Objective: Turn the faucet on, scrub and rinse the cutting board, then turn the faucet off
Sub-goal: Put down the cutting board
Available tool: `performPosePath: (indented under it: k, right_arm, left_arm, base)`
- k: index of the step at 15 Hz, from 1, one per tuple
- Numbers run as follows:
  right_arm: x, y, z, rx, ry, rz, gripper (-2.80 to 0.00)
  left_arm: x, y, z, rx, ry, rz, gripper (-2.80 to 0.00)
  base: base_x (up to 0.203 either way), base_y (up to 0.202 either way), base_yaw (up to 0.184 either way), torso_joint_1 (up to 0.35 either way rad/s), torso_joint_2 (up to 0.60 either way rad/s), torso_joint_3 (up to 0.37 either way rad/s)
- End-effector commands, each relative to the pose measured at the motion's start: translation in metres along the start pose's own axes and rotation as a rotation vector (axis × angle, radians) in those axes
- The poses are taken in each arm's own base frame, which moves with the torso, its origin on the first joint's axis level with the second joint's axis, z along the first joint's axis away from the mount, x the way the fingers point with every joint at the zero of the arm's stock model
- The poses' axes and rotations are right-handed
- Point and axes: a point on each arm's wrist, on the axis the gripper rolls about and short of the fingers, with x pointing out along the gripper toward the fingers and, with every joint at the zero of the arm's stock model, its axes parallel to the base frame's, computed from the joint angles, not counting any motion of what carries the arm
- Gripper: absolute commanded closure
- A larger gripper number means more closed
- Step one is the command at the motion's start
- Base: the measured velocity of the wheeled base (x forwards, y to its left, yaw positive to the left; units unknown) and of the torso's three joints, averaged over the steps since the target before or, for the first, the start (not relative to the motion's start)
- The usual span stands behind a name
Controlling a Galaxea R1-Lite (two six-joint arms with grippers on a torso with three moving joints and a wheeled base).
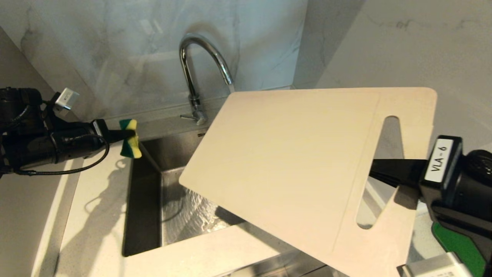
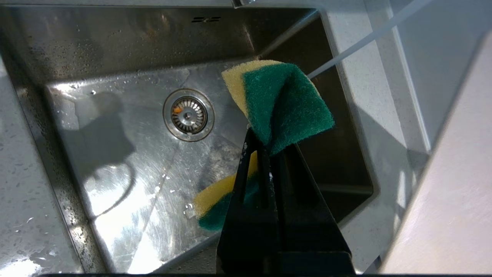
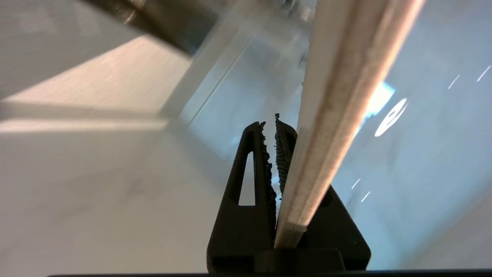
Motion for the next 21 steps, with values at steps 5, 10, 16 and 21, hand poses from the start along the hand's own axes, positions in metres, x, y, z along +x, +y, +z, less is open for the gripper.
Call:
performPosePath:
  k: [5,10,16,21]
  right_arm:
    - [-0.065,0.028,0.03,0.3,0.232,0.034,0.0]
    - [-0.066,0.068,0.063,0.577,0.264,0.13,0.0]
    - [-0.05,0.102,0.087,0.777,0.273,0.3,0.0]
    - [-0.018,0.107,0.082,0.778,0.27,0.313,0.0]
  left_arm:
    - [0.0,-0.001,0.002,-0.008,0.011,0.002,0.0]
    - [-0.001,-0.002,0.002,-0.007,0.01,0.001,0.0]
    - [0.0,-0.003,0.001,-0.008,0.016,-0.001,0.0]
    - [0.001,-0.002,0.0,-0.009,0.019,-0.001,0.0]
  base:
    - [0.0,0.0,0.0,0.0,0.0,0.0]
    - [0.0,0.0,0.0,0.0,0.0,0.0]
    - [0.0,0.0,0.0,0.0,0.0,0.0]
    - [0.0,0.0,0.0,0.0,0.0,0.0]
